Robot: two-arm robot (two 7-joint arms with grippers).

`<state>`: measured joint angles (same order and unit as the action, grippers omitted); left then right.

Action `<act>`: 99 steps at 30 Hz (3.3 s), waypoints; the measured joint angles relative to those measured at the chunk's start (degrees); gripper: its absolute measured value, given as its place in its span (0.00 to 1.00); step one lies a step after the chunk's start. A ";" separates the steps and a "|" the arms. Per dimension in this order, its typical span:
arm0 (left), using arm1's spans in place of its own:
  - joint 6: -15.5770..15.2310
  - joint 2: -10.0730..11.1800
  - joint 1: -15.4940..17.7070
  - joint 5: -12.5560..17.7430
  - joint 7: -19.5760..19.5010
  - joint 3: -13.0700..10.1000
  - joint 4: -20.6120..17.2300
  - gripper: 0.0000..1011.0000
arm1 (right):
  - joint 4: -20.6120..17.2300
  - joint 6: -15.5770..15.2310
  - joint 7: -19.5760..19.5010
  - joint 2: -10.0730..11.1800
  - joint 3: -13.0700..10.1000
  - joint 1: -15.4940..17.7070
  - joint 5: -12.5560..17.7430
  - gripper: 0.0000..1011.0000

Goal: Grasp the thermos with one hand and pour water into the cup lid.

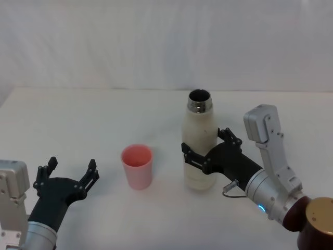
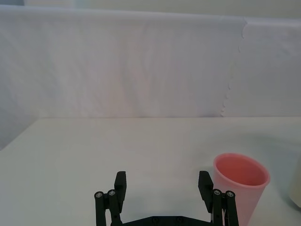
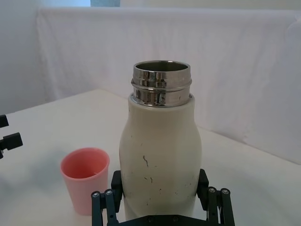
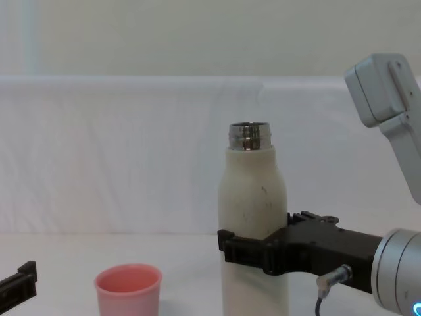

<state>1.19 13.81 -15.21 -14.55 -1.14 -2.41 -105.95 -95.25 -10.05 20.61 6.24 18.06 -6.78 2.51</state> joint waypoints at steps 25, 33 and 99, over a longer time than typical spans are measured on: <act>0.00 0.00 0.00 0.00 0.00 0.00 0.00 0.99 | 1.18 0.73 -2.39 2.34 1.89 -0.19 4.56 0.94; 0.00 0.00 0.00 0.00 0.00 0.00 0.00 0.99 | 1.56 1.18 -2.90 3.12 2.43 -0.19 6.05 0.94; 0.00 0.00 0.00 0.00 0.00 0.00 0.00 0.99 | -3.88 4.29 -3.24 9.03 2.71 5.08 10.88 0.99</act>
<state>1.19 13.81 -15.21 -14.55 -1.14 -2.41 -105.95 -99.13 -5.76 17.37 15.26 20.77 -1.70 13.39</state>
